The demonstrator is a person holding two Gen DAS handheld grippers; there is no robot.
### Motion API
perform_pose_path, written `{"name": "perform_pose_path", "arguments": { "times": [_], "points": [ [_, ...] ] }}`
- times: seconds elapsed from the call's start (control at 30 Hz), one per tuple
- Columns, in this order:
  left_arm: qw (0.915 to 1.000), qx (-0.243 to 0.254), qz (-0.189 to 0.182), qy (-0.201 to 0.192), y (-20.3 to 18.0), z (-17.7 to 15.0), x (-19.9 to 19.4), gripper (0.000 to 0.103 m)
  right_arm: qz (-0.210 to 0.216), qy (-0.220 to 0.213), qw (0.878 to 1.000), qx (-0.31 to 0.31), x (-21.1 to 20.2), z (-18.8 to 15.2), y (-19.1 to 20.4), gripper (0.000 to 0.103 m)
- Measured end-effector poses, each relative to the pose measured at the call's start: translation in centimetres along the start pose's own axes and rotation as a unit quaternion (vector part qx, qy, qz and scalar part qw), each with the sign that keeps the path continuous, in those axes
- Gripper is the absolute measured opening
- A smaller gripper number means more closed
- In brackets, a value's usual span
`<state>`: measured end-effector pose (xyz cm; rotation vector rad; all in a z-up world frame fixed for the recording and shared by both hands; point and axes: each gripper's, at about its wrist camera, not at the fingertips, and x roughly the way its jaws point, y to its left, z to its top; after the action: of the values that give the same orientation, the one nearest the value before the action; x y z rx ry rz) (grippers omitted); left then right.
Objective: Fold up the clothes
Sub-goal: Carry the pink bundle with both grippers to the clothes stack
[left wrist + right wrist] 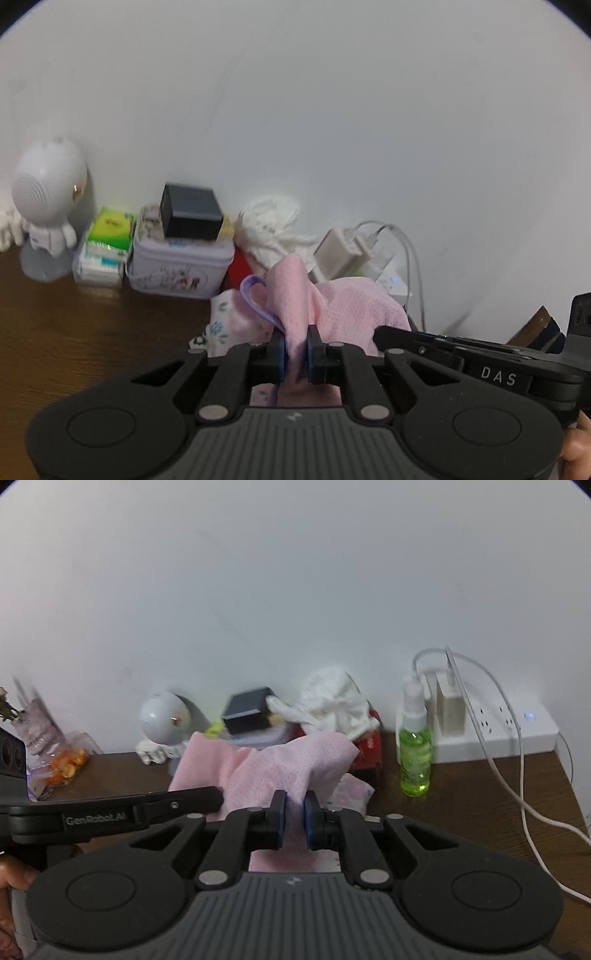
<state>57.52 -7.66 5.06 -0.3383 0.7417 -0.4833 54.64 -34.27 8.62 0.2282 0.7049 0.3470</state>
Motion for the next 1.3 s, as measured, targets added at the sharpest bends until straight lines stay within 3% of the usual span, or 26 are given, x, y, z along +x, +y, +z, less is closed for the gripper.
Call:
{"name": "perform_pose_path", "arguments": {
  "times": [0.2, 0.27, 0.3, 0.33, 0.4, 0.5, 0.53, 0.57, 0.6, 0.63, 0.7, 0.9, 1.13, 1.3],
  "points": [
    [0.9992, -0.036, -0.016, 0.006, 2.3, -0.4, 1.4, 0.014, 0.015, 0.003, 1.0, 0.022, 0.4, -0.8, -1.4, 0.018],
    [0.9987, -0.044, -0.025, 0.0, 2.4, -0.3, 0.7, 0.027, 0.02, -0.001, 1.0, 0.025, -0.1, -0.9, -1.3, 0.035],
    [0.9985, -0.042, -0.034, -0.007, 2.4, -0.1, 0.1, 0.042, 0.022, -0.006, 0.999, 0.026, -0.5, -0.9, -1.3, 0.044],
    [0.9986, -0.03, -0.037, -0.022, 2.2, 0.0, -0.9, 0.051, 0.023, -0.021, 0.999, 0.029, -1.3, -0.8, -1.3, 0.049],
    [0.9981, 0.007, -0.024, -0.056, 1.2, 0.4, -2.6, 0.056, 0.019, -0.057, 0.998, 0.028, -2.9, -0.6, -1.2, 0.051],
    [0.9935, 0.061, 0.015, -0.096, -1.1, 0.8, -3.8, 0.051, -0.009, -0.108, 0.994, 0.003, -3.8, -0.4, 0.3, 0.051],
    [0.9923, 0.073, 0.025, -0.098, -1.8, 0.9, -3.6, 0.033, -0.019, -0.12, 0.993, -0.009, -3.6, -0.5, 1.0, 0.048],
    [0.9917, 0.084, 0.036, -0.091, -2.4, 1.0, -3.0, 0.022, -0.031, -0.131, 0.991, -0.021, -3.4, -0.5, 1.7, 0.046],
    [0.9908, 0.093, 0.051, -0.084, -2.9, 0.9, -2.3, 0.008, -0.047, -0.135, 0.989, -0.033, -2.7, -0.7, 2.4, 0.038],
    [0.9894, 0.1, 0.067, -0.081, -3.2, 0.8, -1.7, 0.009, -0.063, -0.138, 0.987, -0.044, -1.8, -1.1, 2.9, 0.029],
    [0.9878, 0.105, 0.084, -0.078, -3.3, 0.1, -0.5, 0.008, -0.085, -0.136, 0.985, -0.058, -0.2, -2.0, 3.6, 0.023],
    [0.9876, 0.104, 0.09, -0.075, -2.1, -2.0, 1.9, 0.008, -0.096, -0.131, 0.982, -0.101, 2.4, -4.9, 3.7, 0.022],
    [0.98, 0.123, 0.078, -0.136, -2.8, -2.7, -2.6, 0.017, -0.051, -0.19, 0.978, -0.072, -1.2, -4.8, 2.4, 0.024],
    [0.975, 0.165, 0.092, -0.117, -3.5, -4.6, -3.4, 0.015, -0.021, -0.177, 0.98, -0.09, -2.2, -5.5, 2.9, 0.024]
  ]
}}
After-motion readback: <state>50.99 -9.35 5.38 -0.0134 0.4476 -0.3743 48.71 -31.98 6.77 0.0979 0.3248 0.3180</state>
